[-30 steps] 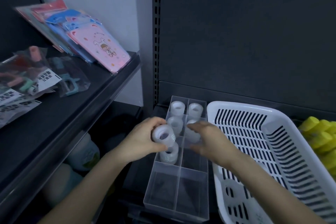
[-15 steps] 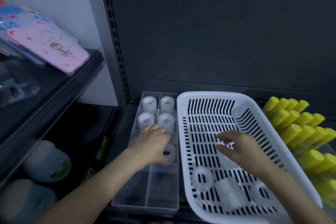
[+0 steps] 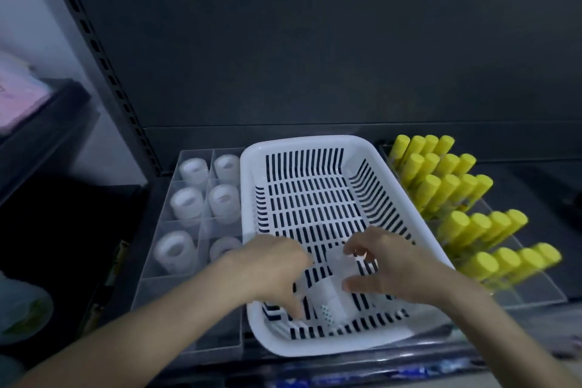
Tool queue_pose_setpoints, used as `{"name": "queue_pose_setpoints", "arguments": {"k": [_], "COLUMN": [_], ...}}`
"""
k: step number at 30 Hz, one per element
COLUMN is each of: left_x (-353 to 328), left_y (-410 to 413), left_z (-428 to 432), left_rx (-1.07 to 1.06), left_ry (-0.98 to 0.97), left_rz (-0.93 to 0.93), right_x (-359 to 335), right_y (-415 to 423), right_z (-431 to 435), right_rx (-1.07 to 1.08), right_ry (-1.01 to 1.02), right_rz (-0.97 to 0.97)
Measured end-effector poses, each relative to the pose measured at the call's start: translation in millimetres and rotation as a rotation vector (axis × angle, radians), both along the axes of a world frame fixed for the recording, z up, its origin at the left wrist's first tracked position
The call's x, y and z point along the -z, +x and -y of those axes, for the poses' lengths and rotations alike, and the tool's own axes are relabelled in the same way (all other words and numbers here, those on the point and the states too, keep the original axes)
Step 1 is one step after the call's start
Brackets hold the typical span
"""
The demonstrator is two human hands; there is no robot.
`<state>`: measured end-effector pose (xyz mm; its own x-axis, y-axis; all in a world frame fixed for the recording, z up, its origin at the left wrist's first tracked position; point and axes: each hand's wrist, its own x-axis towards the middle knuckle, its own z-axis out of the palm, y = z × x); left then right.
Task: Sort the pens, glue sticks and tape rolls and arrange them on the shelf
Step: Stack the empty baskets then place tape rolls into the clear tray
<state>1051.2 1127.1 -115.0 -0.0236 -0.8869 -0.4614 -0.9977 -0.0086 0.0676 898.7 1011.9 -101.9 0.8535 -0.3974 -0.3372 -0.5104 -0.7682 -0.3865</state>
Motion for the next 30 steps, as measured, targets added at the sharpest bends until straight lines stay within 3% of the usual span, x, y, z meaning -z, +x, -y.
{"name": "queue_pose_setpoints", "arguments": {"k": [3, 7, 14, 22, 27, 30], "left_x": [17.5, 19.9, 4.9, 13.9, 19.7, 16.2], "left_y": [-8.2, -1.4, 12.9, -2.0, -5.7, -7.3], "left_z": [9.1, 18.6, 36.4, 60.4, 72.1, 81.7], "left_rx": [0.004, -0.099, -0.233, -0.166, -0.21, -0.237], "left_ry": [0.087, 0.009, -0.19, -0.032, -0.09, -0.168], "left_rz": [0.034, -0.047, -0.209, -0.317, -0.25, -0.264], "right_x": [0.6, 8.2, 12.6, 9.3, 18.4, 21.6], "right_y": [-3.2, 0.3, -6.2, -26.5, -25.9, -26.0], "right_z": [-6.1, -13.2, 10.8, 21.0, 7.8, 8.2], "right_rx": [0.001, -0.03, 0.131, 0.123, 0.046, 0.061], "right_ry": [0.083, 0.08, 0.047, -0.032, -0.107, -0.167], "right_rz": [-0.063, -0.069, 0.097, -0.15, -0.329, -0.283]}}
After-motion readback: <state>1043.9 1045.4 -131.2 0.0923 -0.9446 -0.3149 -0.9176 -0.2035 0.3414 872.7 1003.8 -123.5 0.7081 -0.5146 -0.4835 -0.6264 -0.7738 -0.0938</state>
